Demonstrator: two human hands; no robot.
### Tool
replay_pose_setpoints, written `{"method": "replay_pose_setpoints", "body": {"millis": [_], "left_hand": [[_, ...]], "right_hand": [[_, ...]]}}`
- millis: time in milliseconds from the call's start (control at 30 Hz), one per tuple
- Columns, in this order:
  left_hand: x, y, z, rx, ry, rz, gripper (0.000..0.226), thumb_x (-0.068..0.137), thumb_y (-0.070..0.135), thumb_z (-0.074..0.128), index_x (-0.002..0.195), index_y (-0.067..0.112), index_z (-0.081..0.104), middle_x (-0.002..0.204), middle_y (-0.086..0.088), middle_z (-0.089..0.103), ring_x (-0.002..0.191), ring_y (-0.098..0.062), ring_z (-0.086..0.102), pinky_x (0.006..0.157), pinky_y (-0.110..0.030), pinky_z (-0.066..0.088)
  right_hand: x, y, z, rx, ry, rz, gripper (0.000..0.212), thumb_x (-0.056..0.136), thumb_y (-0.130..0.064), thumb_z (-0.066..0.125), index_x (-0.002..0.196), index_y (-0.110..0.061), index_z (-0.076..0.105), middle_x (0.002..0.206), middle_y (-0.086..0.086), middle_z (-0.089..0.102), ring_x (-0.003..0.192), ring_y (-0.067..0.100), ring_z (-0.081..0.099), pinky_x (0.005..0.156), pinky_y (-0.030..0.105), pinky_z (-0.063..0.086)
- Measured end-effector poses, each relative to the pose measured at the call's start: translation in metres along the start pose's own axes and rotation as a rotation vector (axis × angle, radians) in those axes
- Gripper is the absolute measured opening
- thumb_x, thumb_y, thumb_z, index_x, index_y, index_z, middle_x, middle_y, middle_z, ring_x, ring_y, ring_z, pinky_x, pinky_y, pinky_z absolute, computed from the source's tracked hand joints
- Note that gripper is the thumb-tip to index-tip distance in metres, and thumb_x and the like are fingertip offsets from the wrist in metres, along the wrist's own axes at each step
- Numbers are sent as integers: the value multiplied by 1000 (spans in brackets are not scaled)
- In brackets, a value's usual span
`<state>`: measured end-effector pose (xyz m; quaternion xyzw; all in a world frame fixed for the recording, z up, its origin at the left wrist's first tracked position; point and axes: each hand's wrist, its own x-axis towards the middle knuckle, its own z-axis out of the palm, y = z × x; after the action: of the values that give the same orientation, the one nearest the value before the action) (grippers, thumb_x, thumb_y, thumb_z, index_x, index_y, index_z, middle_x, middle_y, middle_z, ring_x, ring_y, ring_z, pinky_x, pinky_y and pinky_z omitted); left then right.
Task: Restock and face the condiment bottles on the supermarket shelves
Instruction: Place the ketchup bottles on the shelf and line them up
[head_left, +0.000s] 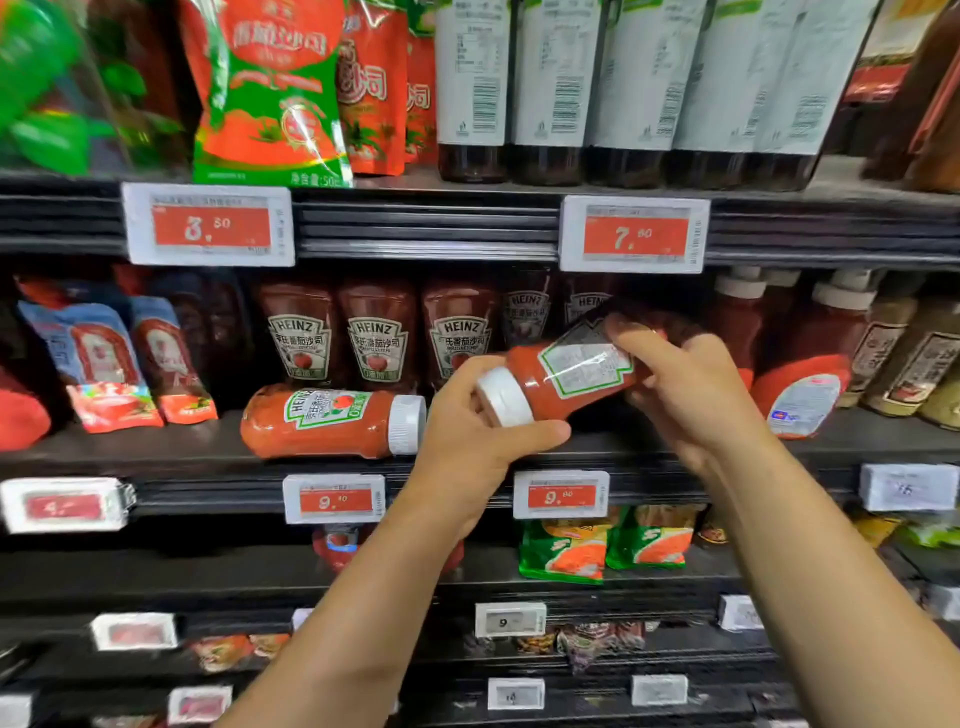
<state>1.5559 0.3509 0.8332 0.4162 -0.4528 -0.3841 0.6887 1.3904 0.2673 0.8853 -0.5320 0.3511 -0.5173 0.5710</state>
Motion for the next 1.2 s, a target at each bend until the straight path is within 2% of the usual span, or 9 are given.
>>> {"method": "replay_pose_setpoints", "body": {"millis": [67, 200, 267, 333, 567, 733, 967, 1067, 1200], "left_hand": [[-2, -1, 3, 221, 20, 42, 63, 58, 15, 94, 110, 31, 63, 101, 9, 76, 90, -7, 73, 75, -22, 57], [0, -6, 18, 479, 23, 44, 62, 60, 37, 94, 106, 43, 52, 98, 27, 70, 92, 6, 69, 79, -14, 54], [5, -7, 25, 559, 62, 25, 57, 64, 41, 93, 101, 42, 50, 92, 23, 70, 90, 8, 67, 79, -13, 53], [12, -7, 27, 630, 94, 18, 54, 67, 41, 92, 98, 40, 48, 94, 19, 68, 88, 6, 65, 74, -12, 50], [18, -13, 25, 775, 141, 10, 55, 70, 41, 90, 104, 28, 49, 107, 4, 61, 96, -12, 59, 78, -24, 48], [18, -16, 23, 783, 166, 47, 55, 69, 43, 89, 105, 27, 51, 106, 4, 48, 97, -13, 56, 83, -28, 54], [12, -21, 24, 757, 190, 80, 59, 74, 33, 85, 114, 22, 43, 110, 2, 58, 100, -17, 60, 80, -34, 55], [7, -23, 31, 821, 229, 167, 65, 76, 34, 84, 122, 19, 40, 115, 2, 43, 103, -17, 50, 81, -29, 48], [6, -22, 38, 850, 267, 179, 73, 75, 45, 85, 126, 11, 45, 116, 0, 43, 113, -23, 47, 95, -38, 49]], "right_hand": [[7, -4, 2, 21, -19, -78, 34, 73, -20, 84, 105, -10, 77, 101, 10, 79, 90, 24, 76, 74, 34, 60], [18, -8, 14, -75, -17, -186, 32, 70, -13, 90, 101, -11, 80, 97, 6, 80, 89, 26, 78, 73, 43, 64], [25, -9, 20, -140, -4, -210, 33, 66, -19, 92, 97, -16, 81, 94, 7, 80, 86, 31, 77, 72, 63, 61], [32, -7, 23, -199, 7, -258, 32, 65, -22, 93, 94, -19, 81, 91, 7, 80, 85, 34, 76, 69, 71, 56], [38, 11, 26, -253, -23, -349, 44, 69, -21, 94, 110, -18, 77, 103, -2, 79, 96, 18, 76, 82, 42, 63], [25, 30, 27, -325, -54, -374, 61, 65, -35, 92, 120, -26, 67, 107, -6, 78, 99, 11, 75, 85, 40, 62], [7, 58, 10, -301, -136, -291, 38, 86, -24, 81, 119, -29, 65, 111, -5, 77, 103, 10, 73, 88, 31, 59], [2, 63, 14, -207, -105, -258, 33, 88, -26, 68, 121, -23, 66, 112, -3, 76, 101, 7, 72, 80, 21, 54], [0, 62, 15, -122, -18, -232, 27, 90, -26, 52, 109, -20, 70, 103, -1, 77, 101, 16, 72, 81, 29, 55]]}}
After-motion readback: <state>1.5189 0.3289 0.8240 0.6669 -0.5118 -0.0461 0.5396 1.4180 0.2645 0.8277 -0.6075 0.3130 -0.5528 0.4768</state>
